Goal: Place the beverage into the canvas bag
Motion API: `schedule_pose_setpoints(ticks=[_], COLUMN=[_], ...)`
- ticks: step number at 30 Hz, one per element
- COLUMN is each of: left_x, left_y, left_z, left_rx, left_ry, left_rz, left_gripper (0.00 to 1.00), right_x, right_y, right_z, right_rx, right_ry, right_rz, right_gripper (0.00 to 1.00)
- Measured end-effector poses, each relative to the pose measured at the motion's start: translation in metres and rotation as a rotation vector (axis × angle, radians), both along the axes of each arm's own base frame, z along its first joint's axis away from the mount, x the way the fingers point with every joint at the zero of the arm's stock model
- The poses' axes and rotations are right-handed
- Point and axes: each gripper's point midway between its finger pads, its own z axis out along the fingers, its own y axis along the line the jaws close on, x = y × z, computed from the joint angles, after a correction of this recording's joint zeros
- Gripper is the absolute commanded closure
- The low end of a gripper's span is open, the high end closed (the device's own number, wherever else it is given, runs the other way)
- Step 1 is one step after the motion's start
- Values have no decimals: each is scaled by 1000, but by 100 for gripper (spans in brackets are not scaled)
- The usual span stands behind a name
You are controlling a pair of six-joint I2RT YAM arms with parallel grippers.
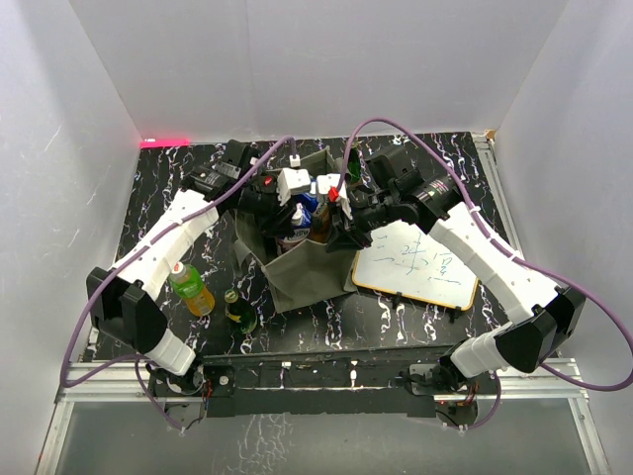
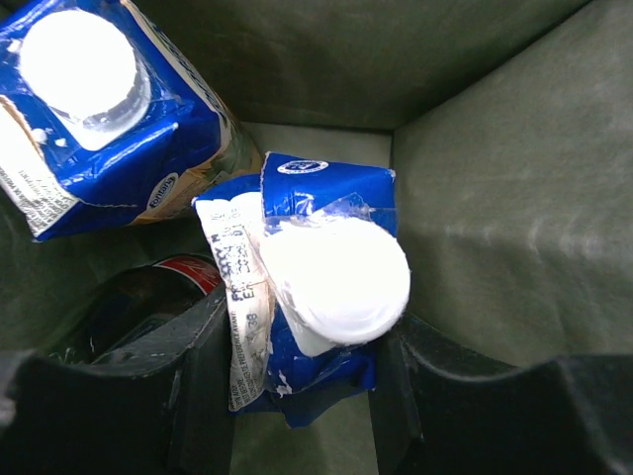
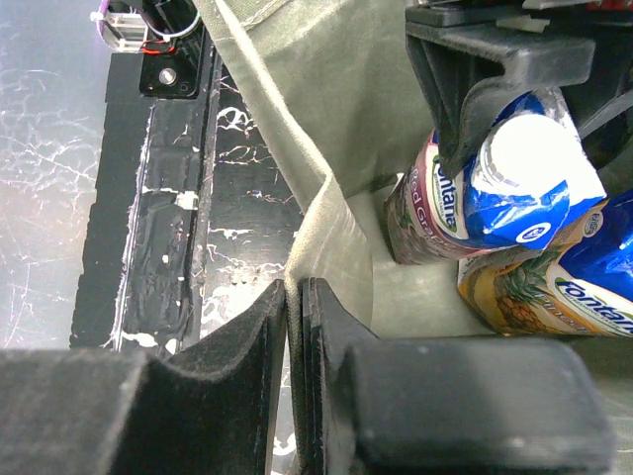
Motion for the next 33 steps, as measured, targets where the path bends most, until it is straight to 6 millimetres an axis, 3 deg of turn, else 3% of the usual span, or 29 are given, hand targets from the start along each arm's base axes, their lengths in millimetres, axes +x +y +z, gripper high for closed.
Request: schedule_pose_setpoints(ticks=[11, 15, 24, 33], left_x=[-9, -11, -10, -2], left_y=[4, 5, 7, 15], left_z=[-10, -11, -14, -14], left_rx=[-16, -19, -7, 29], left_ry=[-59, -76, -90, -120], left_rz=[-24, -29, -27, 24], left_gripper=[80, 73, 47, 36], right_x=[0, 1, 1, 1], right_y=[1, 1, 1, 1], right_z=[-3, -4, -4, -4], right_rx=[2, 3, 2, 1], right_ry=[3, 2, 2, -5], right_rz=[1, 1, 0, 2], right_gripper=[84, 84, 82, 81])
